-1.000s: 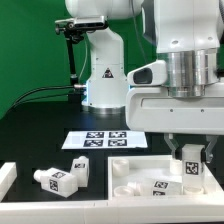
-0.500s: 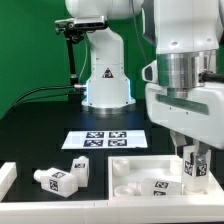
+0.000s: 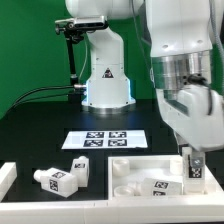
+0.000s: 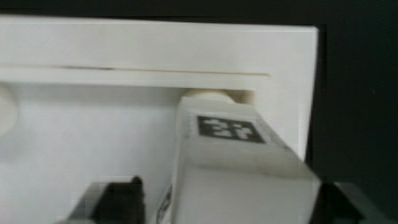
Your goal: Assemble one leg
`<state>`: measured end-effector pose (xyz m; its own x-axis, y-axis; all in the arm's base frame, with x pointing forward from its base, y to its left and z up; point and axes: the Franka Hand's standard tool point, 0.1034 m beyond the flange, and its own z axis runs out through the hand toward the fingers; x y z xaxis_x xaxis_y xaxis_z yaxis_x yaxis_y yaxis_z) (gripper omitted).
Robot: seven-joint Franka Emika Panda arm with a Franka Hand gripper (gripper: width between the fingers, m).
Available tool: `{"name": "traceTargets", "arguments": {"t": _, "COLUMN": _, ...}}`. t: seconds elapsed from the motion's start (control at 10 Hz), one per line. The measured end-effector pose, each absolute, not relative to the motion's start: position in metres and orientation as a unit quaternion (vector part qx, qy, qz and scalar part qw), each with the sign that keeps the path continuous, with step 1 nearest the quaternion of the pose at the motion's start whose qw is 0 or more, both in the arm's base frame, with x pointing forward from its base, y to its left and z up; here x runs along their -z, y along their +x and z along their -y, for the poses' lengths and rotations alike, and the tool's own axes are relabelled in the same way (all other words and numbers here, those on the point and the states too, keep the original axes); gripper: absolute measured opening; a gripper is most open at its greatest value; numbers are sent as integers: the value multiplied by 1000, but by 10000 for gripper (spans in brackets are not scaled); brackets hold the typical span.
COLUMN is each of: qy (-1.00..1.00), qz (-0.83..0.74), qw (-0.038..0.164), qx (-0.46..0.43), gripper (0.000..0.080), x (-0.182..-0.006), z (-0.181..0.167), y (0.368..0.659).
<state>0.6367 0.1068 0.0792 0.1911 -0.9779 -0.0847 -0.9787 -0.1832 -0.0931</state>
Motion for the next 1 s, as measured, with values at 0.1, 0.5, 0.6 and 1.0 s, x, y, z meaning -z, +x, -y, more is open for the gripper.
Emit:
{"name": "traceTargets", "arguments": {"t": 0.1, "qy": -828, "qz": -557, "qw": 64, "qx": 2, "gripper": 519, "x": -81, "z": -108, "y": 639}}
{"name": "traceTargets", "arguments": {"t": 0.5, "qy": -918, "qz": -391, "qw": 60, "qx": 7, "gripper": 648, "x": -79, "z": -120, "y": 633}}
{"name": "traceTargets", "arguments": {"t": 0.6, "qy": -927, "qz": -371, "qw": 59, "qx": 9, "gripper": 648, "x": -79, "z": -119, "y": 633}}
{"name": "traceTargets", "arguments": {"t": 1.0, "qy": -984, "qz": -174, "qw": 29, "qx": 28, "gripper": 649, "x": -75, "z": -111, "y": 639}}
